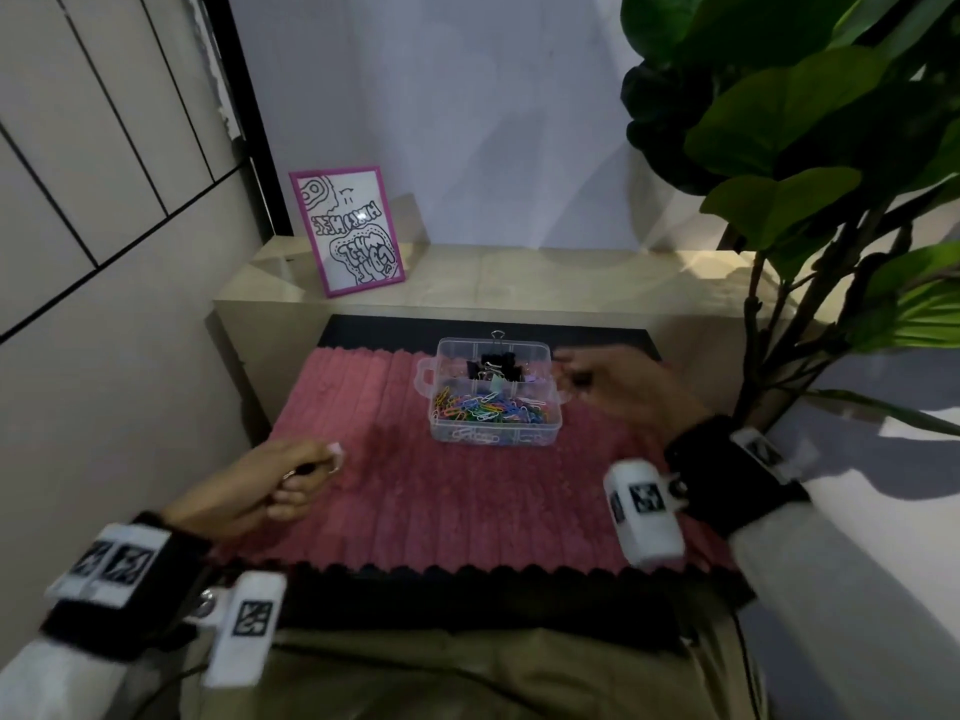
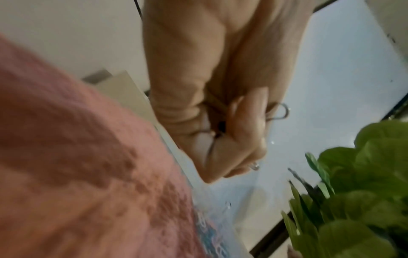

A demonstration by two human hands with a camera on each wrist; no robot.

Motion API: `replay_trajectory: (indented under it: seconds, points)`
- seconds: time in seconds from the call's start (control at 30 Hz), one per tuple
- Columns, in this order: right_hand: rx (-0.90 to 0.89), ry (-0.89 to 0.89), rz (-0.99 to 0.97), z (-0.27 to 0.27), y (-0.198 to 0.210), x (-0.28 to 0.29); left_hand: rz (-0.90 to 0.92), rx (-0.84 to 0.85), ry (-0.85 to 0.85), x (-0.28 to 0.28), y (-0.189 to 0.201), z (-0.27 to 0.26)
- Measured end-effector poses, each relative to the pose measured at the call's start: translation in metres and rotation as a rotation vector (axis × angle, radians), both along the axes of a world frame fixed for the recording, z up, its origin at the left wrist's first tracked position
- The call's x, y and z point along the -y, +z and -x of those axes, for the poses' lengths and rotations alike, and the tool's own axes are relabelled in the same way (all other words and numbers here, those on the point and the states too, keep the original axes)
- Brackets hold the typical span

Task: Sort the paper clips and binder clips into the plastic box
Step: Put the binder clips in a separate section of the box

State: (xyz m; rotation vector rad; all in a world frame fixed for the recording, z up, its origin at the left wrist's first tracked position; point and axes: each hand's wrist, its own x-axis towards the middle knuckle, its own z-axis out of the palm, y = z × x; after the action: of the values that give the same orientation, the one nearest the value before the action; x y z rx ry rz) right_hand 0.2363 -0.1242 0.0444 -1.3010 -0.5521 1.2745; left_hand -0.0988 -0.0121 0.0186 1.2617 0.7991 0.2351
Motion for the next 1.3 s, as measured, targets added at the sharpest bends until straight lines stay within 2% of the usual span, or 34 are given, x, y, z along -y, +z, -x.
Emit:
replay_trajectory:
  seconds: [0.13, 0.27, 0.33, 0.4, 0.5, 0.57, 0.6, 0.67, 0.77, 0.9, 1.13, 1.3]
  points:
    - [0.411, 0.054, 0.148, -0.001, 0.008, -0.054, 0.034, 0.03, 0.126, 0.016, 0.003, 0.035]
    - [0.857, 0.259, 0.298, 0.014, 0.006, -0.077, 0.064, 0.002, 0.133, 0.025, -0.002, 0.045]
    - [0.998, 0.322, 0.319, 0.017, 0.005, -0.081, 0.097, -0.025, 0.132, 0.026, -0.005, 0.045]
    - [1.131, 0.287, 0.303, 0.016, 0.003, -0.077, 0.111, -0.054, 0.117, 0.025, -0.01, 0.044]
    - [1.405, 0.059, 0.264, 0.011, -0.005, -0.053, 0.048, -0.11, 0.077, 0.027, -0.017, 0.04]
    - [1.521, 0.019, 0.327, 0.008, -0.017, -0.033, 0.008, -0.122, 0.048, 0.029, -0.019, 0.034]
    - [1.531, 0.056, 0.4, 0.008, -0.023, -0.024, -0.01, -0.125, 0.041, 0.03, -0.019, 0.029]
    - [1.426, 0.123, 0.463, 0.009, -0.037, -0.014, -0.038, -0.115, 0.056, 0.029, -0.019, 0.02]
    - [1.178, 0.118, 0.341, 0.013, -0.052, -0.012, -0.081, -0.072, 0.06, 0.023, -0.013, 0.0]
    - [1.046, 0.11, 0.362, 0.018, -0.054, -0.014, -0.193, -0.025, 0.006, 0.006, 0.009, -0.028]
    - [1.061, 0.038, 0.182, 0.025, -0.049, 0.004, -0.444, -0.09, -0.143, -0.024, 0.046, -0.068]
    - [1.069, 0.048, 0.1, 0.047, -0.041, 0.035, -0.811, -0.237, -0.251, -0.041, 0.06, -0.104]
